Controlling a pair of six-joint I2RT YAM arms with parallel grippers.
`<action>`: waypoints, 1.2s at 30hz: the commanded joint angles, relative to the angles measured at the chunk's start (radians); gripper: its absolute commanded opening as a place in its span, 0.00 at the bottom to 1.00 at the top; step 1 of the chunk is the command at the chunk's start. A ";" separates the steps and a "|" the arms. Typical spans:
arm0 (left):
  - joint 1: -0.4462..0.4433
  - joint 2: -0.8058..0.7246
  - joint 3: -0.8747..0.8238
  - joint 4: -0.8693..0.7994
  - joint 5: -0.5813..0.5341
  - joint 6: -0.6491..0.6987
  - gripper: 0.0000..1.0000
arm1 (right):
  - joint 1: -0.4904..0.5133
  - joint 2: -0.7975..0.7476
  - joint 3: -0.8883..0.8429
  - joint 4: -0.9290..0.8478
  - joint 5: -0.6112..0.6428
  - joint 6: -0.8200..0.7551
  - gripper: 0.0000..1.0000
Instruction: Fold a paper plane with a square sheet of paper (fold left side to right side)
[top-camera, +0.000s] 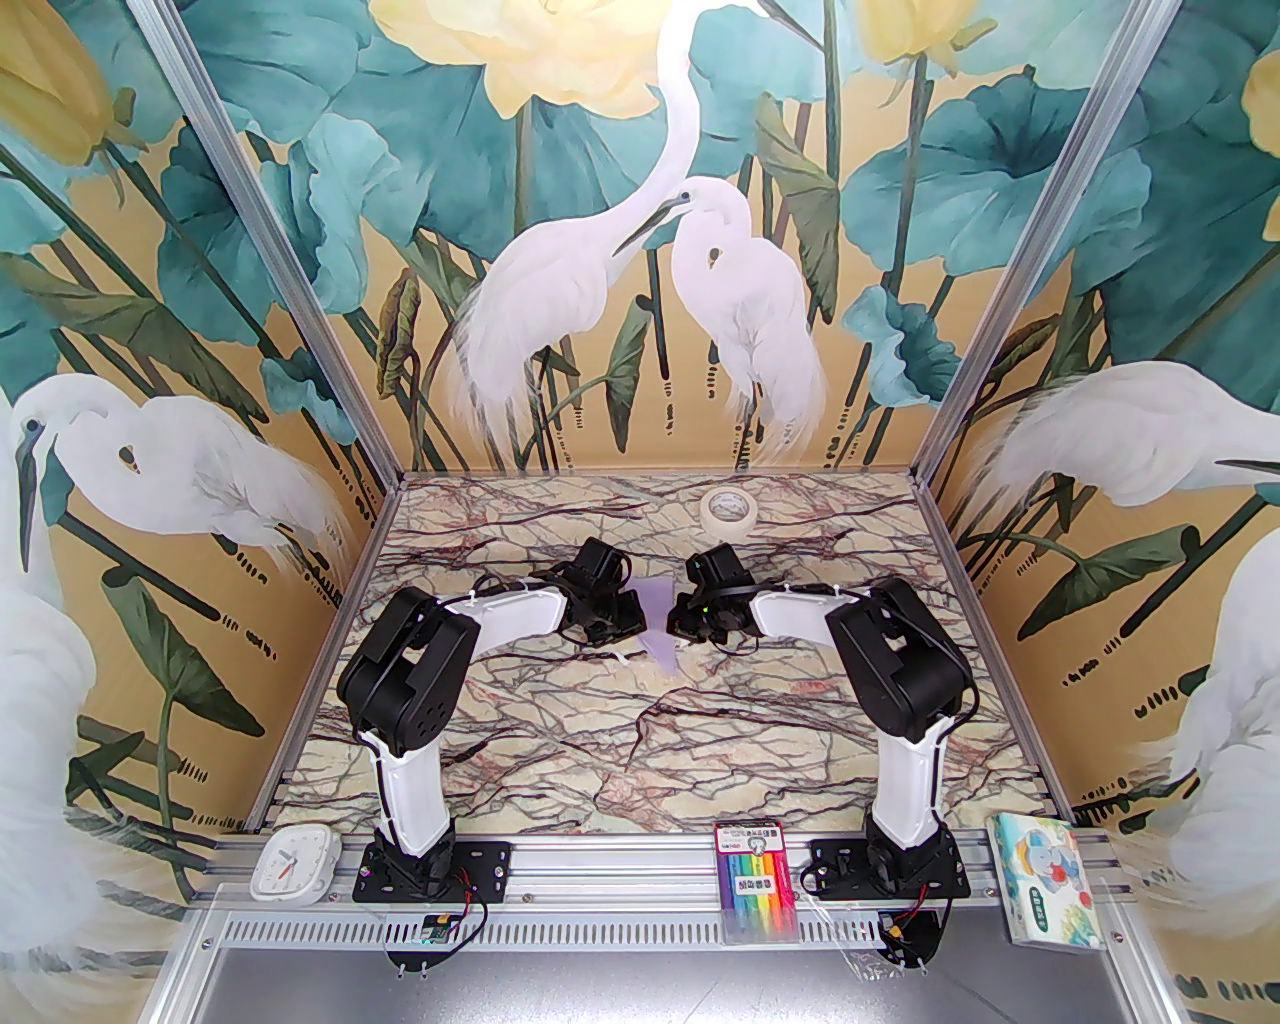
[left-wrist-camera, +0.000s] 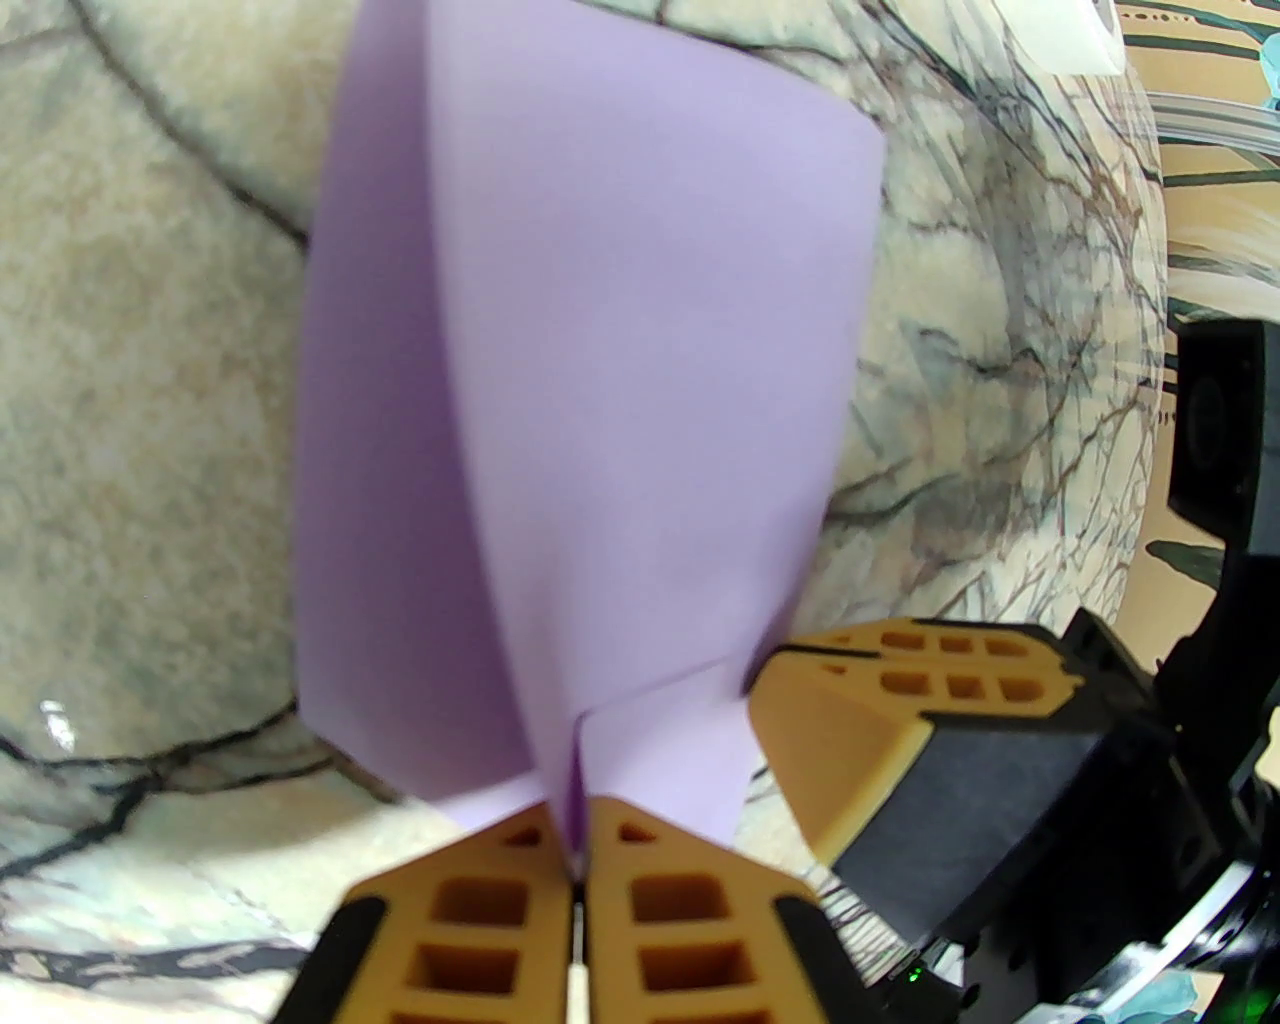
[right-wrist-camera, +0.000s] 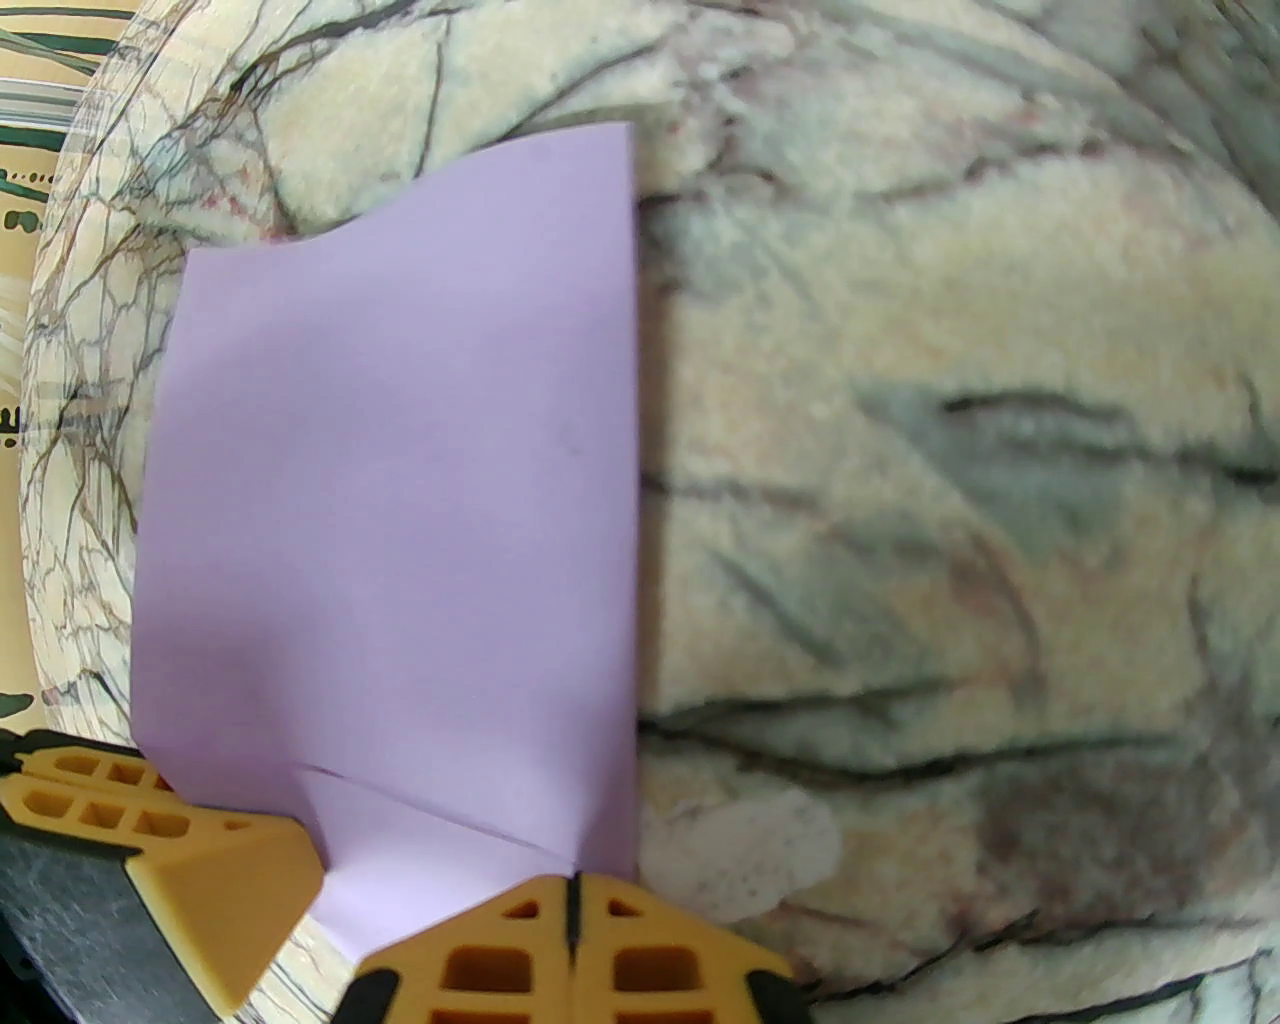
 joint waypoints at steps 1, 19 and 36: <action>-0.006 -0.003 0.030 -0.034 -0.022 0.018 0.13 | -0.003 0.036 0.010 -0.052 0.005 -0.023 0.00; -0.068 0.035 0.093 -0.111 -0.021 -0.029 0.25 | -0.003 0.045 0.003 -0.053 0.011 -0.015 0.00; -0.150 0.065 0.073 -0.150 -0.028 -0.099 0.11 | -0.010 0.048 0.000 -0.045 0.016 -0.006 0.00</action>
